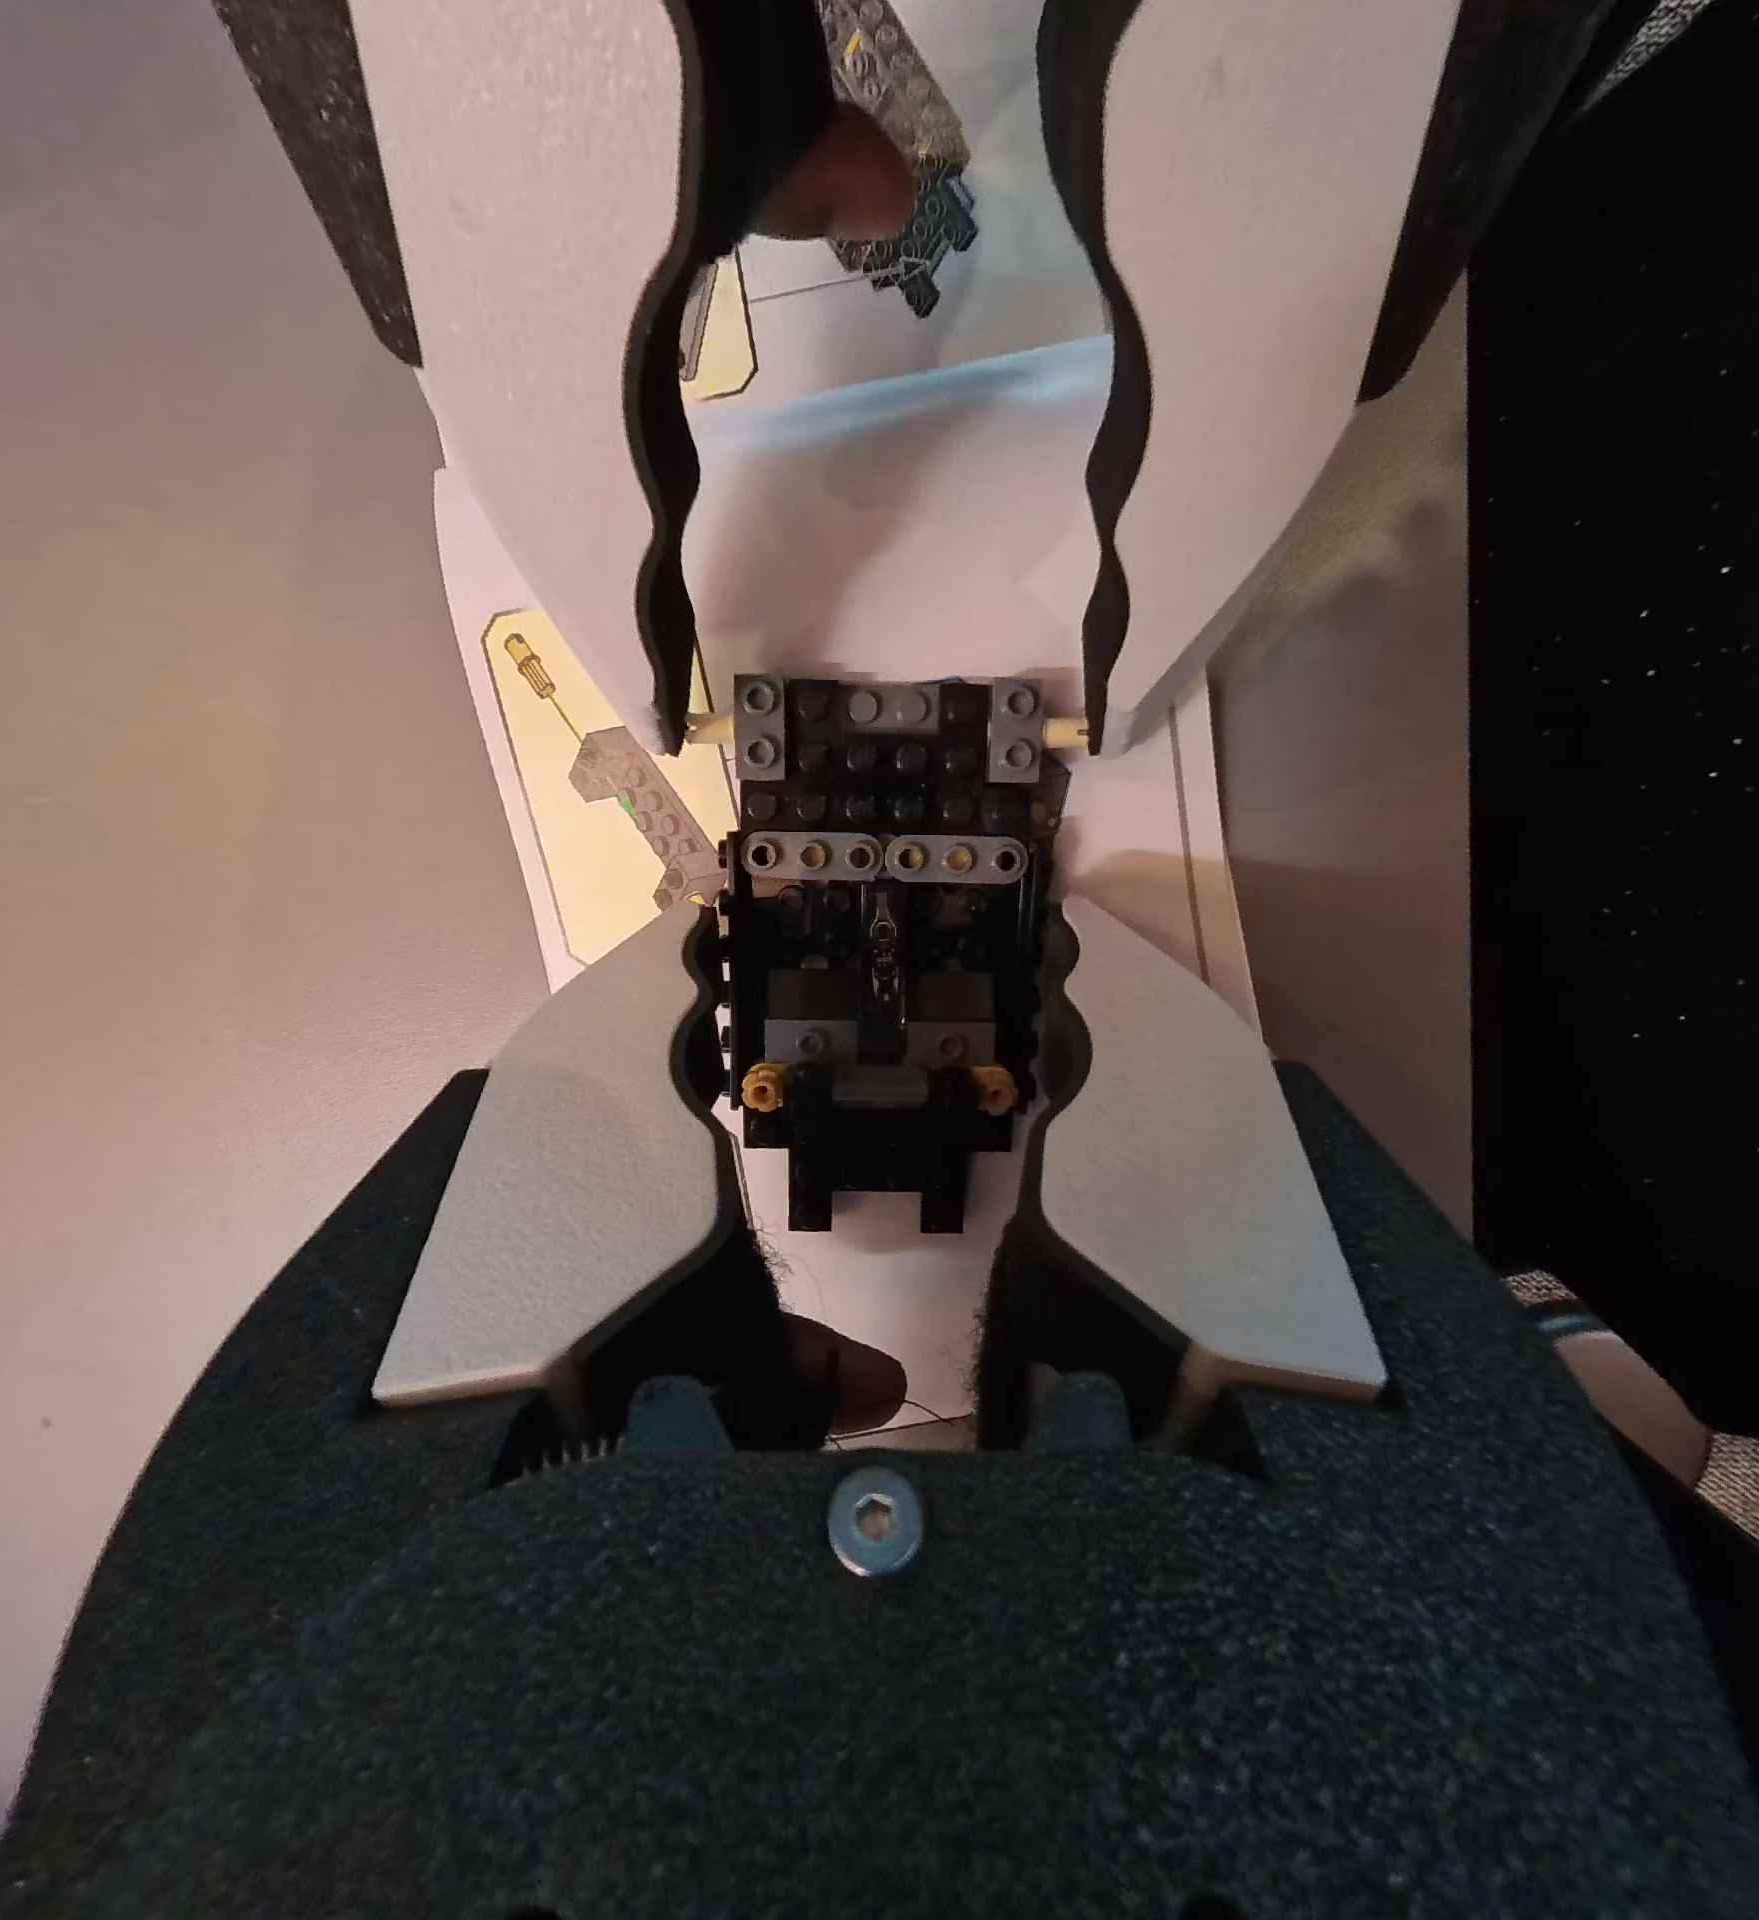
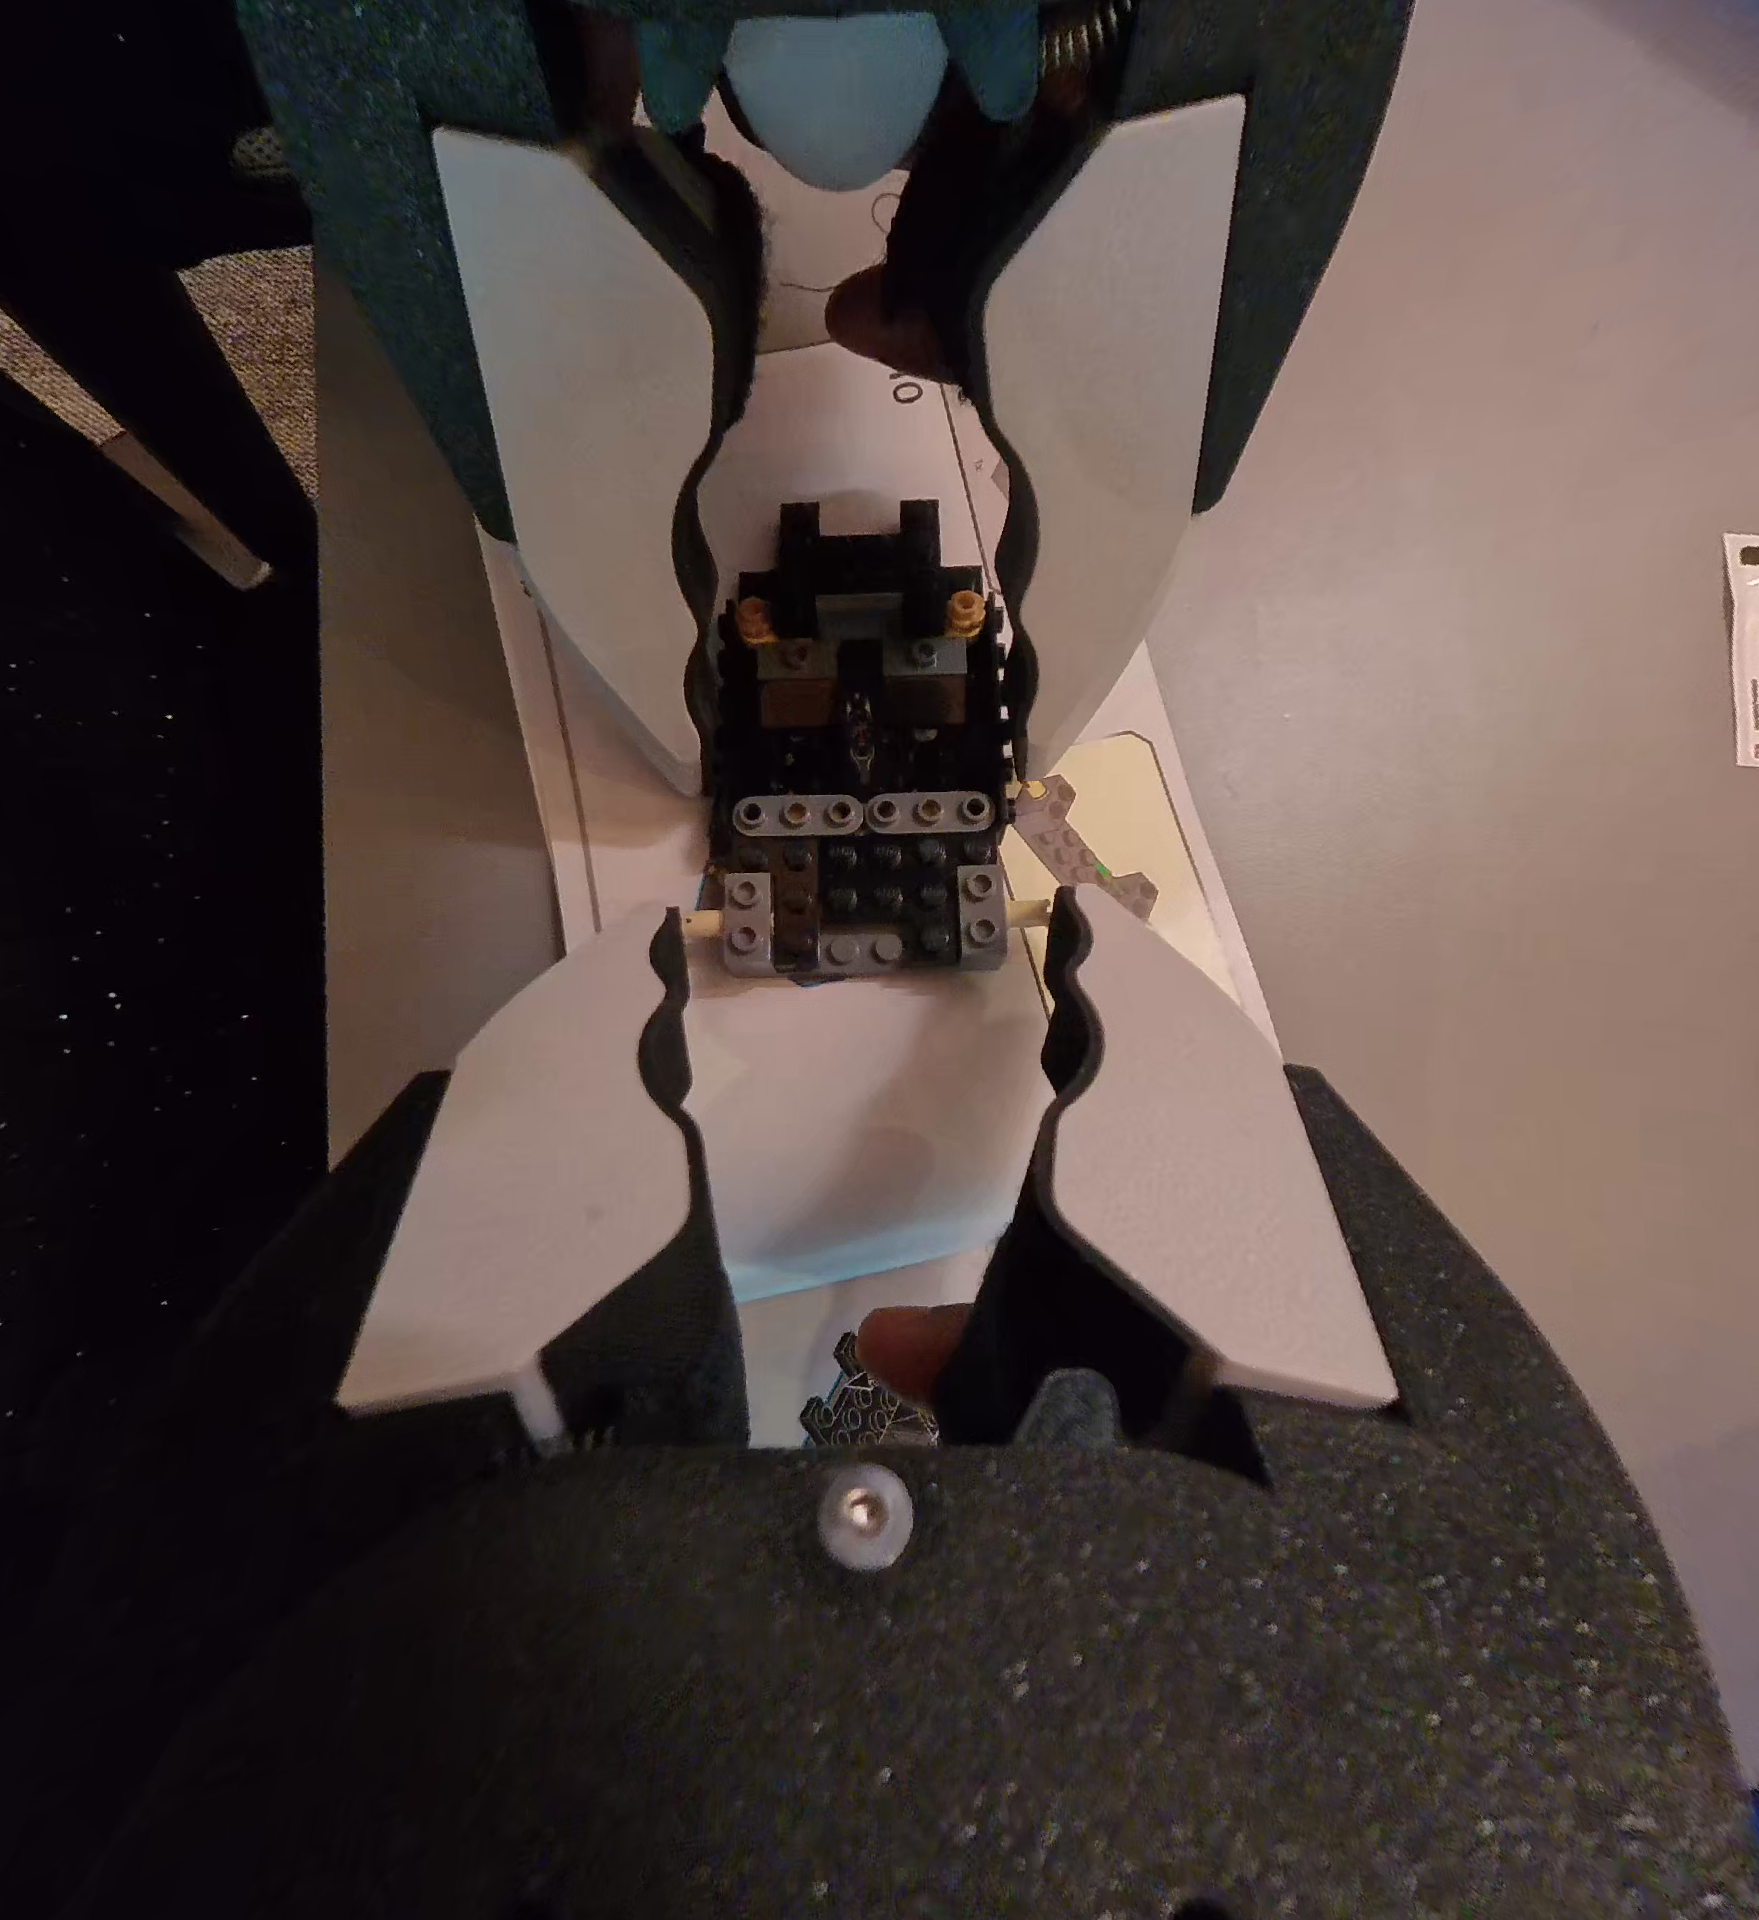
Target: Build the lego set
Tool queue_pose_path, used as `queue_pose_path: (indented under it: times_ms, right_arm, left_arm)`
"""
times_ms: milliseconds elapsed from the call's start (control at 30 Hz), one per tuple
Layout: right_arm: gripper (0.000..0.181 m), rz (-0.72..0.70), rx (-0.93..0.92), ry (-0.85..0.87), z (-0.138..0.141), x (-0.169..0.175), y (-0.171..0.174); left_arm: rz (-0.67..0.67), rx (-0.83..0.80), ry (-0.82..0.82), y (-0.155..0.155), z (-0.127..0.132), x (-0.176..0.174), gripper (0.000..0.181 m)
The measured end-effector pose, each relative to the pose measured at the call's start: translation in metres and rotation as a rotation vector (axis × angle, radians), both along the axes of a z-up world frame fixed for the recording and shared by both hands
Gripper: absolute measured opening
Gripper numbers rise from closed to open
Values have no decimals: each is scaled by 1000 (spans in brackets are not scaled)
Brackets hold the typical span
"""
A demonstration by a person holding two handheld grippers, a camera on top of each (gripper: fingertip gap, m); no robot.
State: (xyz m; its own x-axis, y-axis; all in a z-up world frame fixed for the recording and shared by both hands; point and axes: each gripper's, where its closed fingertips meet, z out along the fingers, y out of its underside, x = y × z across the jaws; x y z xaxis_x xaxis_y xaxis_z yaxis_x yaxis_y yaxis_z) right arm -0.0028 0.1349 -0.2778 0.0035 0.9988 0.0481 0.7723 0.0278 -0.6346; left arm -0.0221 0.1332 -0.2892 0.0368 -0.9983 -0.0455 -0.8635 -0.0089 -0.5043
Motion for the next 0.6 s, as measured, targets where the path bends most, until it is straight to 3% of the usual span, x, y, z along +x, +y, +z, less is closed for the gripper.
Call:
queue_pose_path:
  times_ms: [400,600]
  right_arm:
    - [67,10,-11,26,5,3,0]
    - [67,-6,7,51,19,23,9]
  left_arm:
    - [6,-15,31,-1,2,3,59]
    - [-30,-2,101,9,11,22,59]
